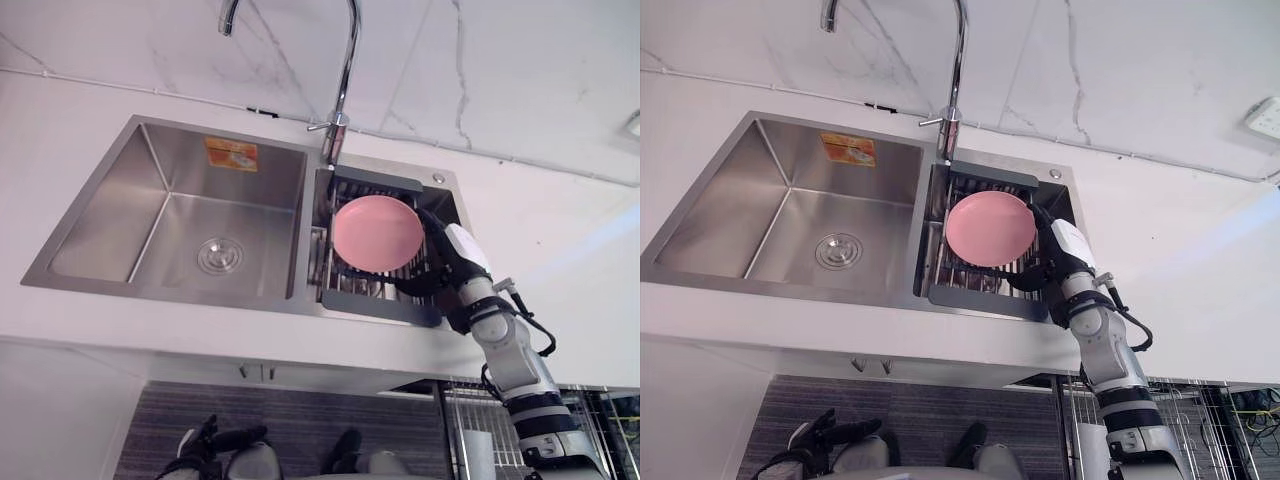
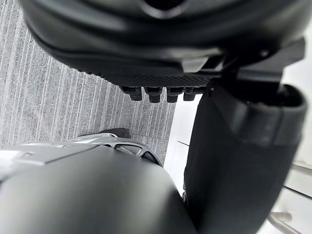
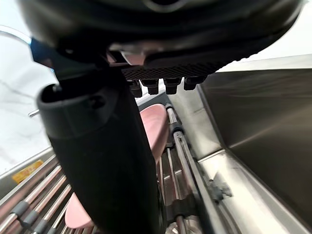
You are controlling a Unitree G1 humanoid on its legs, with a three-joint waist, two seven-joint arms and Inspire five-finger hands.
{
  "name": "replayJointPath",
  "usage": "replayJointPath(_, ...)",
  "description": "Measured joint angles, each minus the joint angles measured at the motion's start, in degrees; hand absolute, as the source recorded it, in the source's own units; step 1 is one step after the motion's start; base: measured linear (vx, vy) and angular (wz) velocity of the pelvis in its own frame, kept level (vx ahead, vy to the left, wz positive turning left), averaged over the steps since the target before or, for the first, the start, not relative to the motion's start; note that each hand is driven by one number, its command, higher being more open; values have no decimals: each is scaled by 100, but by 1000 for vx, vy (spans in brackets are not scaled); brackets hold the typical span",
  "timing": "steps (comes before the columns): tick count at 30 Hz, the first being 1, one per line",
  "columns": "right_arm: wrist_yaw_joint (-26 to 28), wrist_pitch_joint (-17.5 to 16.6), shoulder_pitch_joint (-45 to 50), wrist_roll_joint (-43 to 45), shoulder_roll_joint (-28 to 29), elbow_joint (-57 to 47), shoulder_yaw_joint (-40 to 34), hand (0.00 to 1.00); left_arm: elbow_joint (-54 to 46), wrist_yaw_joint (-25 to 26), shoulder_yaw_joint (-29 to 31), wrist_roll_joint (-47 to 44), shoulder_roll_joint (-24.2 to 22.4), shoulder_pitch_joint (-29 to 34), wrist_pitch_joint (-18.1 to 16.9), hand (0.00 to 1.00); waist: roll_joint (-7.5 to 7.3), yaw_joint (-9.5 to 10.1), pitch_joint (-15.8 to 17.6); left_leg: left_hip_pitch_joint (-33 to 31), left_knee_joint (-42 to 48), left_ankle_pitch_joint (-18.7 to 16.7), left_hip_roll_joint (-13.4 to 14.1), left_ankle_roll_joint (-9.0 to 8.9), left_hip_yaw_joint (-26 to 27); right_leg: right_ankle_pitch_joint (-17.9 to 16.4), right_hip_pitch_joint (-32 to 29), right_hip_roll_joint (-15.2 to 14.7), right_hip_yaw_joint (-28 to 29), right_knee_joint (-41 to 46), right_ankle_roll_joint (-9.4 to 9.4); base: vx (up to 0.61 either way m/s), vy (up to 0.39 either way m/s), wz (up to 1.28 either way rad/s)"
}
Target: Walk over to the sink, pick up the cup, carry it to the dishwasher, place the cup inside the dishwasher, then close the dishwasher door
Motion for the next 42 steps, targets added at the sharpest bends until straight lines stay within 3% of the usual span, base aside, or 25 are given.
replayJointPath(14,-415,68,-202,-935,-125,96,249,100,-76,-32,0,91,-86,3,-36,100,136,90,90,10,-85,92,-168,22,-124,-81,-14,-211,-108,180,102,10,22,6)
replayJointPath(27,-461,34,-397,-1097,-219,241,289,100,-192,-145,-17,104,-93,26,-10,100,186,127,122,7,-65,92,-190,21,-189,-139,-15,-263,-131,286,118,6,1,2)
replayJointPath(33,-868,13,-402,-1123,-218,341,400,100,-207,-146,-54,109,-98,26,-25,100,223,137,146,6,-69,91,-189,20,-199,-146,-22,-265,-130,300,109,0,0,0)
replayJointPath(36,-1245,-150,-401,-1126,-218,359,434,100,-222,-145,-135,108,-100,25,-71,100,275,138,179,-1,-72,91,-189,20,-207,-148,-33,-266,-132,310,106,0,0,0)
replayJointPath(42,-2029,-840,-401,-1359,-218,359,434,100,-229,-146,-160,110,-111,26,-143,100,305,165,198,-8,-72,92,-187,22,-225,-203,-53,-279,-136,364,118,17,-3,0)
